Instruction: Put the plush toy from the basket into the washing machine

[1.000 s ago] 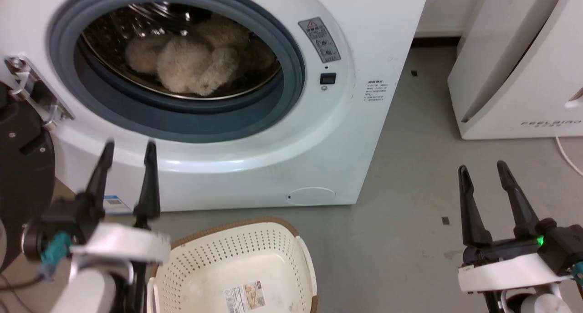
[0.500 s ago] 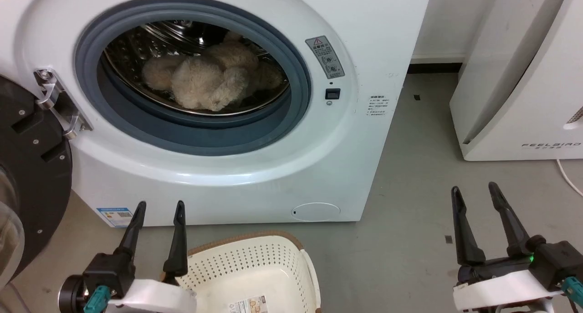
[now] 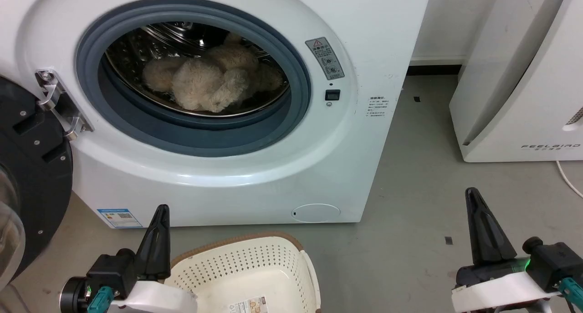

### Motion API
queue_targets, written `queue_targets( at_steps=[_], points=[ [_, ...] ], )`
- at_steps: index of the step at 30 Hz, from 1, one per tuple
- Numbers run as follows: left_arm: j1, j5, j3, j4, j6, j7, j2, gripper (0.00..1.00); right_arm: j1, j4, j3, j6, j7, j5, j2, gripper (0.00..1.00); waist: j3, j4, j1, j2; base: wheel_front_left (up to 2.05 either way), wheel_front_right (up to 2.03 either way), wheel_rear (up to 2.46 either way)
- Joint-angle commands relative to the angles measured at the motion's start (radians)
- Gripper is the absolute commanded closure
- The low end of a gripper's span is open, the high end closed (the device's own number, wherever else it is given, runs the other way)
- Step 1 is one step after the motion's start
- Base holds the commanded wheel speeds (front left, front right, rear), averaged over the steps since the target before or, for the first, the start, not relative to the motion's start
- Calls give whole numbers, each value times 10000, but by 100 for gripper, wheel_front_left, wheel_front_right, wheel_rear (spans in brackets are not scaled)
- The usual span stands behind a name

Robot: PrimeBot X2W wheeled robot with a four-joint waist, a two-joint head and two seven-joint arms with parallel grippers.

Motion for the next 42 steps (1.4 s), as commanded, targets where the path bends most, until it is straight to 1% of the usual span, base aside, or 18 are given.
queue_targets(
  at_steps=[1, 42],
  points=[
    [-1, 107, 52, -17, -36, 39, -63, 100, 4, -4, 3, 0, 49, -64, 0, 100, -6, 2, 1, 0, 0, 0, 0],
    [-5, 1068, 546, -166, -343, 873, -654, 100, 31, -32, 23, -4, 889, -524, -2, 100, -285, 67, 1, 0, 0, 0, 0]
  ],
)
